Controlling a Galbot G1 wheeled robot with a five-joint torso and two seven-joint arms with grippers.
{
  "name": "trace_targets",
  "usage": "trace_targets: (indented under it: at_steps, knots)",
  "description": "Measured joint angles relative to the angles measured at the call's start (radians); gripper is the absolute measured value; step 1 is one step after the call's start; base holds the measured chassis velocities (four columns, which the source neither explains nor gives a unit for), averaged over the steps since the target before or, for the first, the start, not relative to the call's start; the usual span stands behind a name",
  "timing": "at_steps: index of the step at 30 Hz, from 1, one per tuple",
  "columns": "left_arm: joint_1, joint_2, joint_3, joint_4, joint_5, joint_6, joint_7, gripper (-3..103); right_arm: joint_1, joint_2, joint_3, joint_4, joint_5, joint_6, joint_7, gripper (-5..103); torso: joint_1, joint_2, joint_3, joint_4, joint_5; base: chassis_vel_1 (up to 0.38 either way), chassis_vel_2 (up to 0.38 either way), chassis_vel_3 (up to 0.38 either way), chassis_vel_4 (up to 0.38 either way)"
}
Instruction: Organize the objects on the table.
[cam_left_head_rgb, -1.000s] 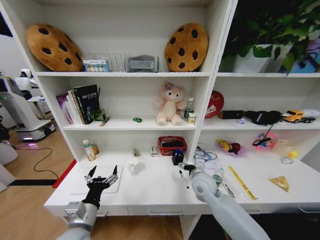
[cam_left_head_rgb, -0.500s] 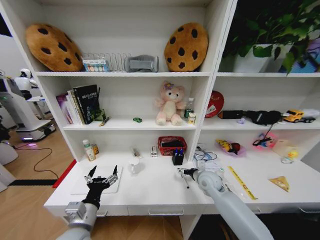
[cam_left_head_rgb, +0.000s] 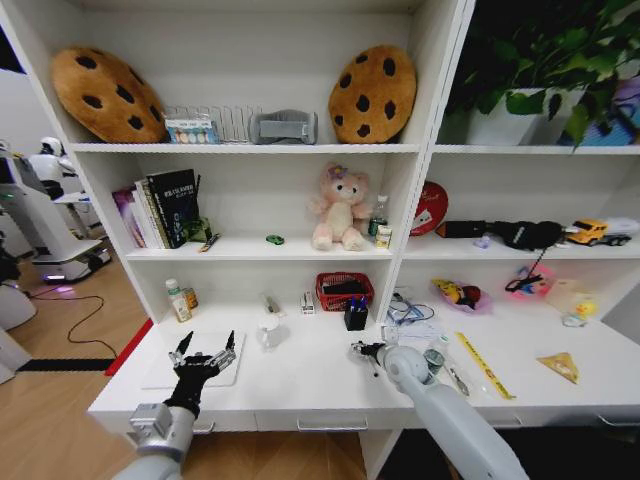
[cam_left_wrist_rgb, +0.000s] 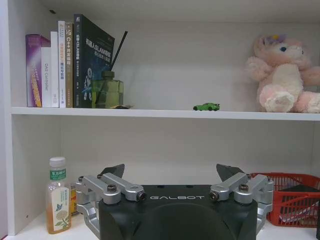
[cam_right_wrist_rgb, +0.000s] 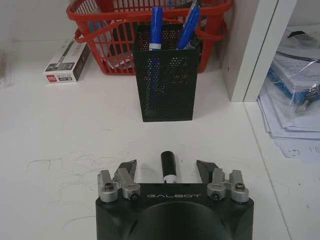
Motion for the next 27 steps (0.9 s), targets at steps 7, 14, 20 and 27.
trace_targets:
  at_steps: [7, 14, 20, 27]
  knots:
    - [0.0, 0.0, 0.0, 0.0, 0.0, 0.0, 0.0, 100, 0.002, 0.005, -0.003, -0.014, 0.0, 0.001, 0.003, 51, 0.0, 0.0, 0.0, -0.0001, -0.0001, 0.0, 0.0, 0.0, 0.0]
    - [0.0, 0.0, 0.0, 0.0, 0.0, 0.0, 0.0, 100, 0.002, 0.017, -0.002, -0.025, -0.001, 0.005, 0.003, 47, 0.0, 0.0, 0.0, -0.0001, -0.0003, 0.0, 0.0, 0.0, 0.0]
    - [0.0, 0.0, 0.0, 0.0, 0.0, 0.0, 0.0, 100, 0.0, 0.023, -0.003, -0.024, 0.001, 0.005, 0.007, 46, 0.0, 0.0, 0.0, 0.0, -0.0001, 0.0, 0.0, 0.0, 0.0]
    - [0.0, 0.0, 0.0, 0.0, 0.0, 0.0, 0.0, 100, -0.007, 0.014, 0.0, -0.007, 0.02, 0.003, 0.03, 20, 0.0, 0.0, 0.0, 0.0, 0.0003, 0.0, 0.0, 0.0, 0.0]
